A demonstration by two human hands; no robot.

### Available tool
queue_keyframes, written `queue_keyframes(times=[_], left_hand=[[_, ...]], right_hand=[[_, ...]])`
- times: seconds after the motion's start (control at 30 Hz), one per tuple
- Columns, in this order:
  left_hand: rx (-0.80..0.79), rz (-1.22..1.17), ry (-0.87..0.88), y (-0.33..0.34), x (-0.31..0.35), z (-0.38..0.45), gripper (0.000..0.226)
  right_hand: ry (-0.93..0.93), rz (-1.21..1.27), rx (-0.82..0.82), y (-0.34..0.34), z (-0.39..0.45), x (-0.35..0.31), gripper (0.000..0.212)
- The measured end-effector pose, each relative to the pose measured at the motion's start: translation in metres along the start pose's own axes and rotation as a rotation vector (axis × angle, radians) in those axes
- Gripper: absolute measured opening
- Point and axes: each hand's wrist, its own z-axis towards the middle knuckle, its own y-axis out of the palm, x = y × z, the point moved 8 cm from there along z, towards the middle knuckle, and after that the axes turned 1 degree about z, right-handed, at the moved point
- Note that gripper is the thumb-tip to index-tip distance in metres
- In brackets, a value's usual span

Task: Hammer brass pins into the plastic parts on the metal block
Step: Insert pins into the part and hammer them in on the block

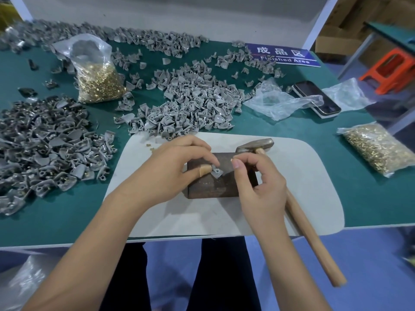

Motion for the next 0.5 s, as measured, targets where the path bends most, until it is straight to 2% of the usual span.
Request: queue_keyframes(times=[0.13,0.3,0.4,0.5], left_hand=[[0.094,0.168,0.035,-0.005,0.01,-0.007,0.011],[0.181,0.274,-0.003,-0.009,0.016,-0.022,0.01],[0.194,0.231,-0.042,-0.01,0.011,-0.023,0.01],[0.226,0.091,-0.089,-0.009,-0.001,-0.027,0.006]], right_hand=[[-0.039,-0.046,-0.055,0.005,0.001,-0.008,0.006],[-0.134,-0.225,-0.26,0.022,0.005,-0.027,0.007],[-0.186,-0.348,-0.345,0.029,0.009,-0.039,0.009],[-0.217,-0.474,-0.427,0.036,0.014,-0.05,0.01]])
